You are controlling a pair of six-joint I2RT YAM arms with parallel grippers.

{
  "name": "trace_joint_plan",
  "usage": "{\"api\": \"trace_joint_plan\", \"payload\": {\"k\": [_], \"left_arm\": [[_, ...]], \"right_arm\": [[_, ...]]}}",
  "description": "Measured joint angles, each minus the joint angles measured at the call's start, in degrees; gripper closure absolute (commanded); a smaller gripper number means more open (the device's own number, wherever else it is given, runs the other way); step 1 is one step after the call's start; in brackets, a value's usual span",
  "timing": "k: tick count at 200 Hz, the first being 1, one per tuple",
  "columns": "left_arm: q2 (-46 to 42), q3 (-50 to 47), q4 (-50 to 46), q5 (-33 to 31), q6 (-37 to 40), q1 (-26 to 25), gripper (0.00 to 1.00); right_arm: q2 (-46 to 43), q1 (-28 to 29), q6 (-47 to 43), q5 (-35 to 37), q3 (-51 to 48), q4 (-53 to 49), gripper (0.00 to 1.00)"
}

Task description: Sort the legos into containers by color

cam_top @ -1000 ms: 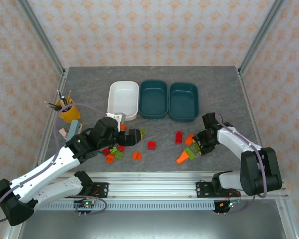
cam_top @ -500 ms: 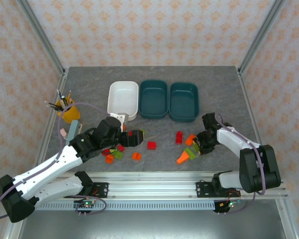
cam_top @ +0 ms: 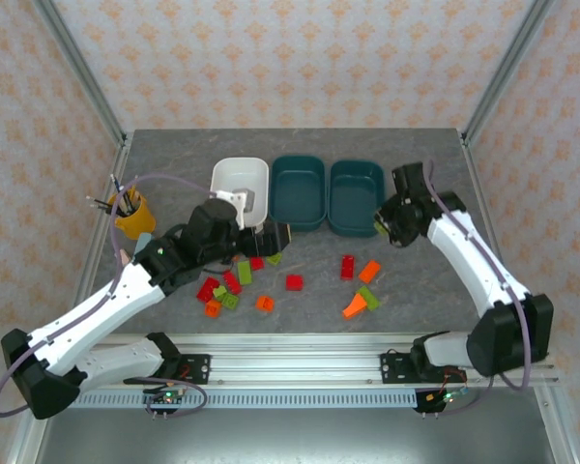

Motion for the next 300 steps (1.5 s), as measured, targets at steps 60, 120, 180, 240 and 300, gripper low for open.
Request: {"api": "trace_joint_plan", "payload": {"k": [60, 120, 180, 240, 300], "left_arm": [[16.52, 17.88, -0.57, 4.50, 0.55, 7.72, 0.02], [26.01, 24.96, -2.80, 5.49, 0.66, 10.93, 0.03], [26.10, 24.20, -4.46, 5.33, 0.39, 11.02, 0.03], [18.40, 18.73, -14.58, -1.20, -1.64, 11.04, 0.05], [0.13, -2.62, -28.04, -7.98, -10.47, 14.82, 0.07]], "right_arm": [[29.00, 0.00, -9.40, 1.51, 24.22, -1.66, 0.68], [48.65, 0.00, -11.72, 1.46, 39.01, -3.98, 0.61], [52.59, 0.00, -13.40, 1.44, 42.60, -7.63, 0.42], [41.22, 2.58, -17.46, 3.48, 40.89, -6.97, 0.41], [8.11, 22.25, -27.61, -0.70, 13.44, 8.09, 0.39]]}}
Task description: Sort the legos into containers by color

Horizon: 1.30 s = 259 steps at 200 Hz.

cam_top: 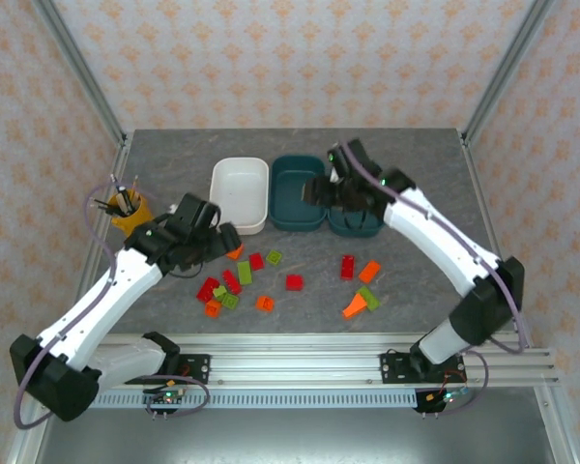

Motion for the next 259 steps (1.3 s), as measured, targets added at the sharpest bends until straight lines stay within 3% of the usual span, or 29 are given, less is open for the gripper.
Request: {"api": "trace_joint_plan", "payload": {"k": [32, 74, 128, 196, 259], "left_arm": [[-0.81, -7.15, -1.51, 0.96, -2.95, 3.58, 0.16], [10.16, -6.80, 3.63, 4.87, -6.12, 3.65, 0.37], [22.36, -3.21, 6.75, 5.40, -7.41, 2.56, 0.44], [27.06, -2.21, 8.39, 5.25, -8.92, 1.25, 0.47], [29.51, -2.67, 10.12, 5.25, -10.01, 0.94, 0.58]], "right_arm": [[-3.76, 6.49, -2.54, -3.13, -14.32, 4.61, 0.39], [-4.04, 8.20, -4.07, -6.51, -21.33, 8.90, 0.37], [-7.37, 8.79, -4.63, -9.90, -25.97, 16.63, 0.36], [-8.15, 8.76, -4.57, -9.86, -26.23, 18.86, 0.36], [-8.15, 8.79, -4.35, -9.60, -26.21, 18.84, 0.37]]}}
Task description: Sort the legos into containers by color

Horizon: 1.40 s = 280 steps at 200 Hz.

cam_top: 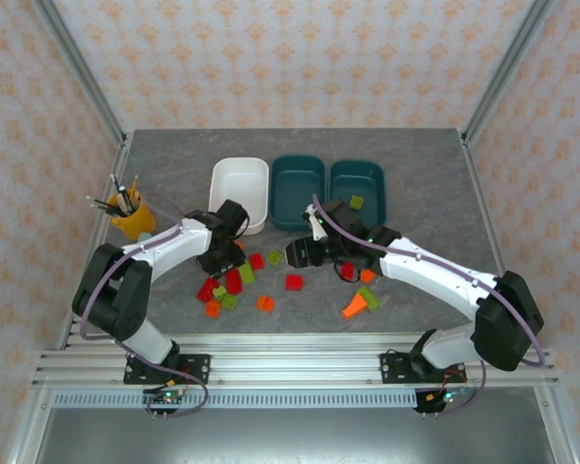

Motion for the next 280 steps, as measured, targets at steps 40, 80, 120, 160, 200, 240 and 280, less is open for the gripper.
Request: {"api": "trace_joint_plan", "payload": {"k": [40, 80, 120, 160, 200, 240, 280], "left_arm": [[1.25, -0.26, 0.20, -0.02, 0.00, -0.83, 0.58], [1.25, -0.31, 0.17, -0.28, 0.02, -1.97, 0.57], [1.27, -0.28, 0.07, -0.94, -0.02, -4.02, 0.48], [-0.81, 0.70, -2.08, -2.71, 0.02, -6.45, 0.40], [-4.81, 0.72, -3.85, -3.02, 3.72, -6.80, 0.35], [-4.55, 0.72, -4.42, 0.48, 12.94, -6.80, 0.34], [-0.42, 0.92, -4.00, 2.58, 15.32, -6.80, 0.36]], "right_arm": [[0.00, -0.02, 0.09, 0.39, -0.02, 0.00, 0.37], [0.00, -0.02, 0.68, 1.01, -0.02, 0.00, 0.37], [0.00, -0.02, 0.96, 1.44, -0.02, -0.02, 0.37], [0.00, -0.02, 1.36, 1.49, -0.02, -0.04, 0.37], [0.00, -0.02, 1.79, 1.77, -0.02, -0.13, 0.37], [-1.73, -0.02, 2.62, 1.90, -2.93, -0.26, 0.37], [-3.37, -0.02, 3.69, 1.90, -5.31, -0.48, 0.37]]}}
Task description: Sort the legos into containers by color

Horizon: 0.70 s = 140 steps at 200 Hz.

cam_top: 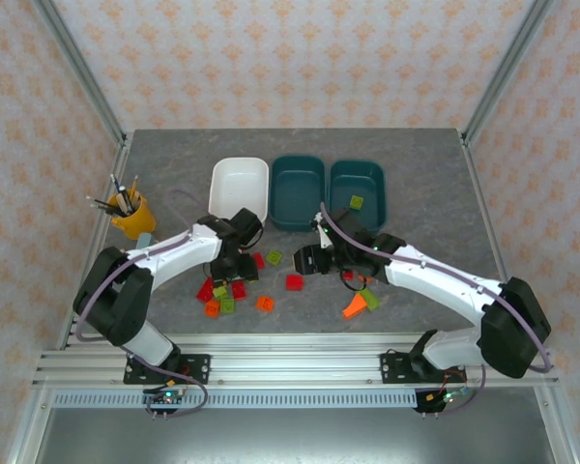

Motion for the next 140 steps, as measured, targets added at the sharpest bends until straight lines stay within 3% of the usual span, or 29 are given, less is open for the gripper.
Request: {"api": "trace_joint_plan", "payload": {"k": [140], "left_arm": [[4.33, 1.01, 0.74, -0.85, 0.35, 0.00, 0.54]], "right_arm": [[-1.90, 0.00, 1.31, 1.05, -1.33, 0.04, 0.37]]}}
